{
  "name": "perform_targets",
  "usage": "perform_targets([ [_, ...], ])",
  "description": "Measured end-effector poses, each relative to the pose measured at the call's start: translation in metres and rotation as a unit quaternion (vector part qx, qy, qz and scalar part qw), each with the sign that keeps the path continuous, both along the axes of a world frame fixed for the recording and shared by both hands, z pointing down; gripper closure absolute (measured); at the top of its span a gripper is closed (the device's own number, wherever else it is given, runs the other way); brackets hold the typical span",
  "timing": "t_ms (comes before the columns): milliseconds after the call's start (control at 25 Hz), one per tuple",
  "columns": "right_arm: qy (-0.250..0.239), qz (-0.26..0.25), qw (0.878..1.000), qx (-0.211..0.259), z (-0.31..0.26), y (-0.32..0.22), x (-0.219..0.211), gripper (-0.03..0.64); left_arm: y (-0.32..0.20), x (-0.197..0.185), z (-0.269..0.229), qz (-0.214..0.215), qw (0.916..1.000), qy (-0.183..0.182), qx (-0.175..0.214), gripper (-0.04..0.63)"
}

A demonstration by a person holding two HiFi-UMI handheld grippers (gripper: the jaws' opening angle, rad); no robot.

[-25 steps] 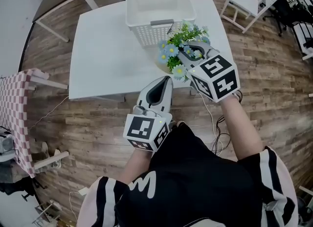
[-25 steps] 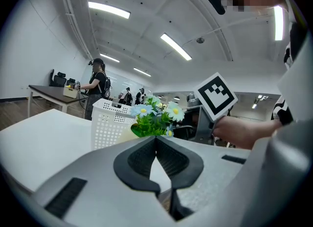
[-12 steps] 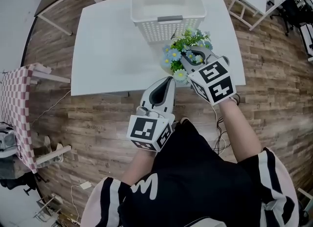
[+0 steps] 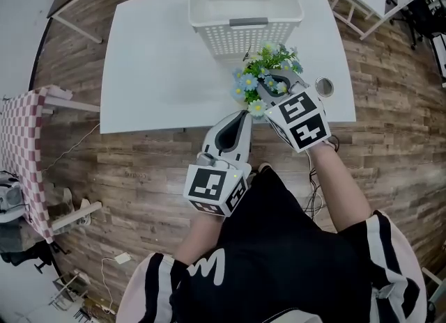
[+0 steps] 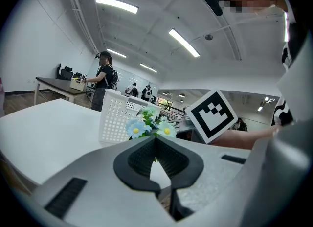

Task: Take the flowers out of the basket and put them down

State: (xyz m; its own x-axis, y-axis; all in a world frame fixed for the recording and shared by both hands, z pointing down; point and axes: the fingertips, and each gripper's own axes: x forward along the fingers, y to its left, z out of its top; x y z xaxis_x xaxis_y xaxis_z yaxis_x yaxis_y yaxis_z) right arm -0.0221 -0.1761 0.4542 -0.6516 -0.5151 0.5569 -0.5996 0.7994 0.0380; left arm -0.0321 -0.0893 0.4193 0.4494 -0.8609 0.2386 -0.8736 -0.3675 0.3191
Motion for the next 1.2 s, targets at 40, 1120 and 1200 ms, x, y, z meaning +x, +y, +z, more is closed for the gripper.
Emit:
perform_targets([
  [40,0.000,0.000,1.000,-0.003,0.003,0.000,0.000,0.577,0.000,0.000,0.001,0.000,1.0000,0.000,-0.001,0.591],
  [1120,0.012,0.000,1.000,-0.019,0.029,-0.006,-0.017,0.575,-0.001,-0.013,0.008,-0.005,0.9999,-0.002,-0.013,0.591],
  [1200,0.012,0.003,1.000,-0.017,0.030,-0.007,-0.016,0.575,0.000,-0.013,0.008,-0.004,0.9999,-0.003,-0.012,0.591],
])
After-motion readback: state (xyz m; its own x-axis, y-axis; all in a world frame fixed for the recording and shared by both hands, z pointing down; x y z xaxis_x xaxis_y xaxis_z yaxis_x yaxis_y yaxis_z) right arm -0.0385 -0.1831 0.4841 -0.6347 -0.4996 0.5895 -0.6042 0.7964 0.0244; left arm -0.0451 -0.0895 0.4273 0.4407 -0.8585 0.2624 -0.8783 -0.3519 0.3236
